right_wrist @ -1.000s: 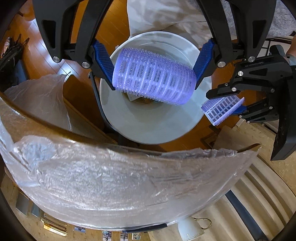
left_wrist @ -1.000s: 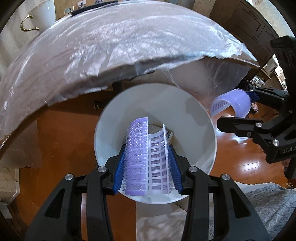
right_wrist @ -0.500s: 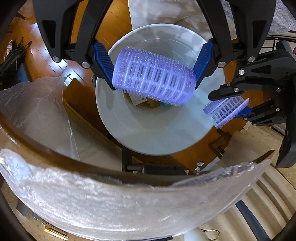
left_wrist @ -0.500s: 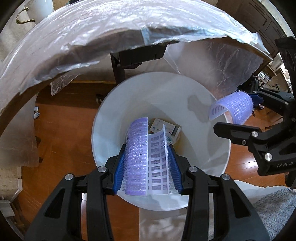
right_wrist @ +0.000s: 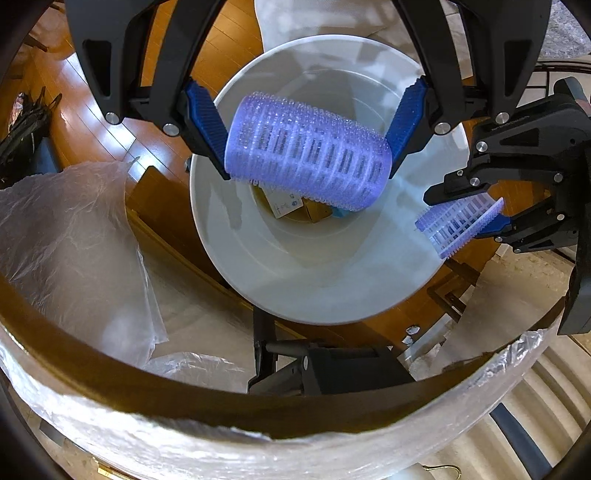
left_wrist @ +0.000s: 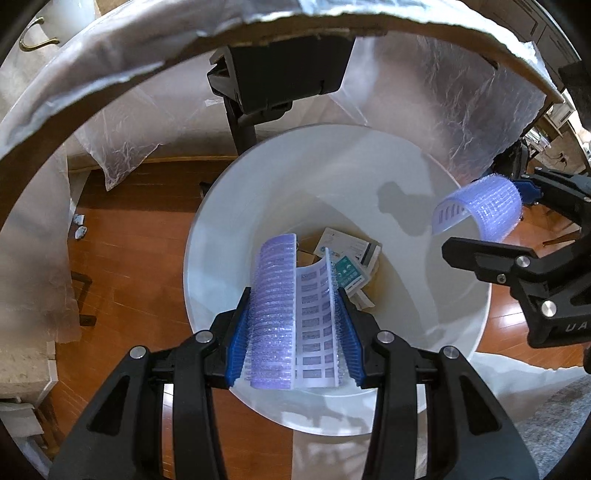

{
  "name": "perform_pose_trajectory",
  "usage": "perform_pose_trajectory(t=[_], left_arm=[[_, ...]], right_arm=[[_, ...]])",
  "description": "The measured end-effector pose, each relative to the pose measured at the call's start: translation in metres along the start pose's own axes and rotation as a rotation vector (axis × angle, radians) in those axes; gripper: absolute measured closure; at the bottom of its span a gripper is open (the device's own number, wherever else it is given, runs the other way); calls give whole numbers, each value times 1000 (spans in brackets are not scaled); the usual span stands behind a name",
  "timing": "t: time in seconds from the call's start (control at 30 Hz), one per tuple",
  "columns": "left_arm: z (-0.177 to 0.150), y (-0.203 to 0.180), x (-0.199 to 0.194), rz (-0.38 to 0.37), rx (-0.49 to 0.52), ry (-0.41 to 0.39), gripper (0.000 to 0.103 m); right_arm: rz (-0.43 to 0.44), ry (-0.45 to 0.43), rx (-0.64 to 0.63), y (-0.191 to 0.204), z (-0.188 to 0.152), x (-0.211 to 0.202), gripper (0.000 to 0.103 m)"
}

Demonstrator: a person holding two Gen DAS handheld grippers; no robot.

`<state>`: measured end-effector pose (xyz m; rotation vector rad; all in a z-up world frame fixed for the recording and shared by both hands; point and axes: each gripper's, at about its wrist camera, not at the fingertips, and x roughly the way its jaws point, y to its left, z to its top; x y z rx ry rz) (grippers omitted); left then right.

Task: Collect trash

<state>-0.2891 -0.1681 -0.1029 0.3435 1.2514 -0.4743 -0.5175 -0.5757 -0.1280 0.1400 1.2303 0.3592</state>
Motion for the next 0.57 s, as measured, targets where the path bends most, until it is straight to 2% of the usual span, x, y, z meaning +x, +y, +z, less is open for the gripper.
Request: perform_pose_trajectory(t=[0.23, 0.3, 0.33, 0.37, 0.4, 0.47, 0.57], left_arm=[[3, 6, 6, 13, 8, 8, 59], [2, 5, 3, -19, 20, -26, 56], [1, 4, 0, -50, 29, -48, 29], [0, 3, -3, -67, 35, -71, 12], [0, 2, -5, -60, 35, -88, 2], [-1, 1, -5, -38, 43, -85, 2], [-2, 7, -3, -40, 8, -62, 2]], right_arm=[[-7, 6, 0, 0, 4, 7, 25], [-8, 11, 0, 0, 5, 11, 25], [-4, 16, -1, -1, 5, 12, 25], [-3, 23, -2, -1, 5, 13, 23], [-16, 22, 3, -1, 5, 13, 15], [-22, 8, 24, -4, 3, 11, 10], [-6, 6, 50, -9, 3, 6, 10]])
